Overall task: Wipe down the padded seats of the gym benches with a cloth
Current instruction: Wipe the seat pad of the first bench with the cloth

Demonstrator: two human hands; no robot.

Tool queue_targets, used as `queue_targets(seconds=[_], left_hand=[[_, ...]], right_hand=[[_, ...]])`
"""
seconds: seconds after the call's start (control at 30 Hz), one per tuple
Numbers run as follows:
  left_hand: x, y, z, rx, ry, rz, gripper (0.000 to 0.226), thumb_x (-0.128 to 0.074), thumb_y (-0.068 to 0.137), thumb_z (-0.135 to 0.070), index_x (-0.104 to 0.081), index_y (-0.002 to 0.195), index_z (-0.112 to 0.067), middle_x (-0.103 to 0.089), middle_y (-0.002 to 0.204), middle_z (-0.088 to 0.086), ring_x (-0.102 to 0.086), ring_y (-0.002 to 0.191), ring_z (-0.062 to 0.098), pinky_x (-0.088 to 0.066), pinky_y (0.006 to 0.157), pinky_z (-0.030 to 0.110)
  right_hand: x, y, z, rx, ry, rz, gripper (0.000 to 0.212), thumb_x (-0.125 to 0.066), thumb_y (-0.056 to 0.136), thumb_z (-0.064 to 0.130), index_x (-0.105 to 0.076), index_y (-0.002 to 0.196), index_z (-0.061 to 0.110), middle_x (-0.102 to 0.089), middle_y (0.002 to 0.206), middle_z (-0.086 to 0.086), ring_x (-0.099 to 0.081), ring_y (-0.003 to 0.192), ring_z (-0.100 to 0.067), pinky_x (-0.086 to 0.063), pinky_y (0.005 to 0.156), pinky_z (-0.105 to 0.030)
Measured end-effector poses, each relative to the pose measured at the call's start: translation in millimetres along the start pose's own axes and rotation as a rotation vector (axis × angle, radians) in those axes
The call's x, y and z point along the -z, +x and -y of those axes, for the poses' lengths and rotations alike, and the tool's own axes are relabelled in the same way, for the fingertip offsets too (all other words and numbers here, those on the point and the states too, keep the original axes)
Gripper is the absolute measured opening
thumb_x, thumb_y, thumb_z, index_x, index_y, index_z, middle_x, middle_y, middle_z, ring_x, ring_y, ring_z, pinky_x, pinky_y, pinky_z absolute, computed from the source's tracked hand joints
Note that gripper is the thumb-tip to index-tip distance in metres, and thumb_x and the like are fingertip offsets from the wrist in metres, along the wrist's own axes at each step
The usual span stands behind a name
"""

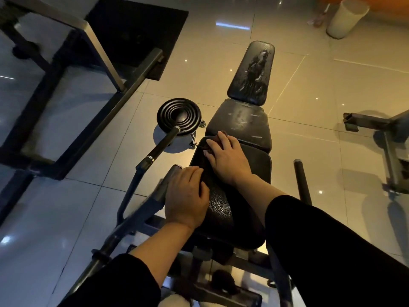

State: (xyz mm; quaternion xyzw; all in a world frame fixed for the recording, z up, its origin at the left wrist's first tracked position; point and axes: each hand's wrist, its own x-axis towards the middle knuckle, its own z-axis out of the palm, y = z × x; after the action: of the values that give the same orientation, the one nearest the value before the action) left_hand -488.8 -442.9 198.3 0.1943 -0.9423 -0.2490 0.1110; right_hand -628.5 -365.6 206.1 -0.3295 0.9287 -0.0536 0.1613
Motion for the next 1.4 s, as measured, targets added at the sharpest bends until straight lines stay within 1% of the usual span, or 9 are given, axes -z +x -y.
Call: queue_targets(seconds=[0.1,0.27,0.53,0.7,0.9,1.1,1.2,1.3,1.4], left_hand=[[-0.1,-0.2,1.0,-0.011,-0.006,-0.008,0.033,-0.064,0.085,-0.012,-0.065,0.117,-0.005,-0.067,0.112,0.011,-0.063,0.104,0.028,-0.05,0.09,0.041],[2.5,-0.9,0.3,-0.017,-0.028,-0.007,0.044,-0.04,0.088,-0.029,-0.065,0.116,-0.007,-0.067,0.112,0.009,-0.063,0.103,0.026,-0.053,0.09,0.044],[0.2,-2.3,2.0,-0.003,-0.039,-0.016,0.044,-0.039,0.087,-0.03,-0.066,0.115,-0.008,-0.068,0.112,0.008,-0.063,0.104,0.024,-0.052,0.091,0.042],[-0.2,-1.9,3.4,-0.007,-0.034,-0.006,0.045,-0.039,0.088,-0.03,-0.066,0.116,-0.008,-0.068,0.113,0.008,-0.064,0.105,0.024,-0.053,0.091,0.043],[-0.8,-2.2,2.4,-0.005,-0.052,-0.019,0.044,-0.039,0.088,-0.03,-0.065,0.117,-0.008,-0.067,0.113,0.008,-0.063,0.106,0.024,-0.051,0.093,0.043],[-1.3,-5.1,4.3,-0.002,-0.051,-0.062,0.036,-0.048,0.088,-0.024,-0.065,0.113,-0.005,-0.068,0.11,0.013,-0.063,0.101,0.03,-0.048,0.089,0.039],[-0.7,-6.4,3.8,-0.004,-0.065,-0.063,0.04,-0.041,0.089,-0.029,-0.066,0.112,-0.007,-0.067,0.11,0.011,-0.061,0.103,0.028,-0.049,0.09,0.042],[-1.0,-9.0,3.9,0.008,-0.083,-0.065,0.034,-0.047,0.089,-0.023,-0.065,0.112,-0.007,-0.066,0.111,0.011,-0.06,0.105,0.029,-0.051,0.092,0.046],[-0.4,-12.3,4.0,-0.022,-0.12,-0.097,0.025,-0.054,0.089,-0.013,-0.063,0.112,-0.006,-0.064,0.113,0.013,-0.058,0.107,0.03,-0.051,0.092,0.046]], right_hand=[[3.0,5.4,-2.3,0.001,0.046,0.006,0.052,-0.025,0.103,0.046,-0.028,0.15,0.025,-0.016,0.16,-0.011,-0.012,0.144,-0.033,-0.01,0.119,-0.04],[-4.3,-15.5,-31.9,-0.002,0.108,-0.083,0.051,-0.035,0.102,0.043,-0.034,0.149,0.022,-0.024,0.157,-0.008,-0.019,0.142,-0.028,-0.017,0.117,-0.038],[-13.5,-60.4,-59.2,-0.252,0.225,-0.156,0.051,-0.04,0.102,0.039,-0.034,0.149,0.021,-0.019,0.158,-0.009,-0.015,0.143,-0.029,-0.023,0.117,-0.044],[-16.1,-38.2,-22.2,-0.05,0.127,-0.104,0.055,-0.035,0.101,0.046,-0.029,0.151,0.024,-0.015,0.16,-0.011,-0.011,0.145,-0.031,-0.023,0.117,-0.045],[-3.9,-6.9,-25.8,-0.127,0.088,-0.037,0.054,-0.029,0.103,0.047,-0.025,0.152,0.025,-0.01,0.161,-0.012,-0.006,0.147,-0.031,-0.012,0.119,-0.042],[-1.4,-11.2,2.5,0.091,0.132,0.051,0.051,-0.036,0.102,0.045,-0.028,0.151,0.033,-0.006,0.163,-0.002,0.0,0.149,-0.025,-0.014,0.121,-0.044],[-3.6,-26.5,-25.4,-0.008,0.198,-0.024,0.049,-0.036,0.102,0.044,-0.032,0.149,0.031,-0.011,0.163,-0.001,-0.004,0.149,-0.023,-0.012,0.12,-0.039],[-8.2,-57.1,-60.0,-0.189,0.265,-0.089,0.049,-0.038,0.102,0.041,-0.035,0.149,0.026,-0.013,0.162,-0.002,-0.005,0.149,-0.023,-0.009,0.12,-0.038],[-12.4,-95.6,-59.5,-0.22,0.316,-0.124,0.048,-0.039,0.102,0.041,-0.037,0.148,0.025,-0.012,0.162,-0.002,-0.003,0.149,-0.022,-0.009,0.12,-0.039]])
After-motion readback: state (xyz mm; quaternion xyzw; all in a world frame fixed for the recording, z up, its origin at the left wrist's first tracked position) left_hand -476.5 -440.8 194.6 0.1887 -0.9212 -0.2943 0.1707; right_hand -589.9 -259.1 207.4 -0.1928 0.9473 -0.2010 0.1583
